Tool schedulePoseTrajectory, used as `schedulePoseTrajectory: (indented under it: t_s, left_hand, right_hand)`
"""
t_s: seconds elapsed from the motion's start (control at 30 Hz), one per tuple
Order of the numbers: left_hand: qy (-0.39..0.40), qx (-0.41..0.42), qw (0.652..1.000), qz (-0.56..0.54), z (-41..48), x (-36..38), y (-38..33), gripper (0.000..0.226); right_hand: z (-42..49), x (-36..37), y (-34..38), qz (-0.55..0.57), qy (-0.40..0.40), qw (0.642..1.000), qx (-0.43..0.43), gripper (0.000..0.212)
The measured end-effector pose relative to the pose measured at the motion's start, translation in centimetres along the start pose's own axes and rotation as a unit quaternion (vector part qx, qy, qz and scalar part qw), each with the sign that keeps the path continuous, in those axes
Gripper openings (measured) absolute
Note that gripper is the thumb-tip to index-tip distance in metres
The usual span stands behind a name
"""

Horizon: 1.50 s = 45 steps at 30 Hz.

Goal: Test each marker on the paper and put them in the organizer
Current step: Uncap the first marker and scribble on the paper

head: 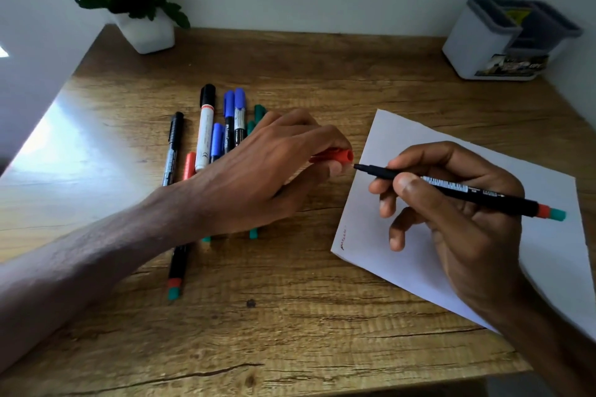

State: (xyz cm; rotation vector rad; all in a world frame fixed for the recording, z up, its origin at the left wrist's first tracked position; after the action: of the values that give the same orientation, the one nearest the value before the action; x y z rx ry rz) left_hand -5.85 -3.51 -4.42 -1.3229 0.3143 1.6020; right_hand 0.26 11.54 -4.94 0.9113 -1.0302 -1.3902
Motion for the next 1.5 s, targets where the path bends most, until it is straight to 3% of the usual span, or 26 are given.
schedulePoseTrajectory:
  t_s: [0.37,0.67,0.8,1.03,1.23,1.33,1.5]
  left_hand:
    - [-0.001,0.057,0.998,0.035,-0.2,0.0,-1.3,0.033]
    - [-0.002,0.091,0.992,-0.087,-0.3,-0.5,-2.9,0.034]
    - [-0.016,0.086,0.991,-0.097,-0.4,-0.5,-3.0,0.033]
    - [-0.022,0.056,0.993,-0.105,0.3,-0.6,-2.1,0.032]
    - [-0.129,-0.067,0.979,-0.145,0.1,-3.5,1.5,0.023]
    - [-0.161,-0.103,0.964,-0.185,0.3,-4.1,1.6,0.019]
    - [-0.169,-0.099,0.951,-0.24,2.9,-4.0,-1.2,0.017]
  right_hand:
    - [0.2,0.0,-0.5,-0.04,-0.015,0.999,0.017,0.015]
    - [0.5,0.9,0.4,-0.114,0.012,0.992,-0.051,0.022]
    - [0.6,0.9,0.1,-0.095,0.03,0.994,-0.056,0.019]
    - [1.5,0.1,-0.7,-0.061,0.012,0.998,-0.014,0.018]
    - [2.2,-2.3,-0.7,-0.047,-0.059,0.994,0.076,0.015]
    - [2.9,-2.8,0.7,-0.141,-0.005,0.988,0.058,0.013]
    - [4.2,-2.2,4.1,-0.323,0.072,0.943,-0.022,0.018]
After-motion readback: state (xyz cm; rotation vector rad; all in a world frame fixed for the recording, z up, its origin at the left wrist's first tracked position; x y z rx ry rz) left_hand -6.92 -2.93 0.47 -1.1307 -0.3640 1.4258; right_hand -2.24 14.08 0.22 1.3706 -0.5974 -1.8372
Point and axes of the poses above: each hand's wrist, its own z-axis towards the middle knuckle, its own x-axis out of the palm, y = z × x, the point moved 9 cm from there along z, towards the middle knuckle, and after that the axes turned 2 degrees about -y, right-handed, at the moved point
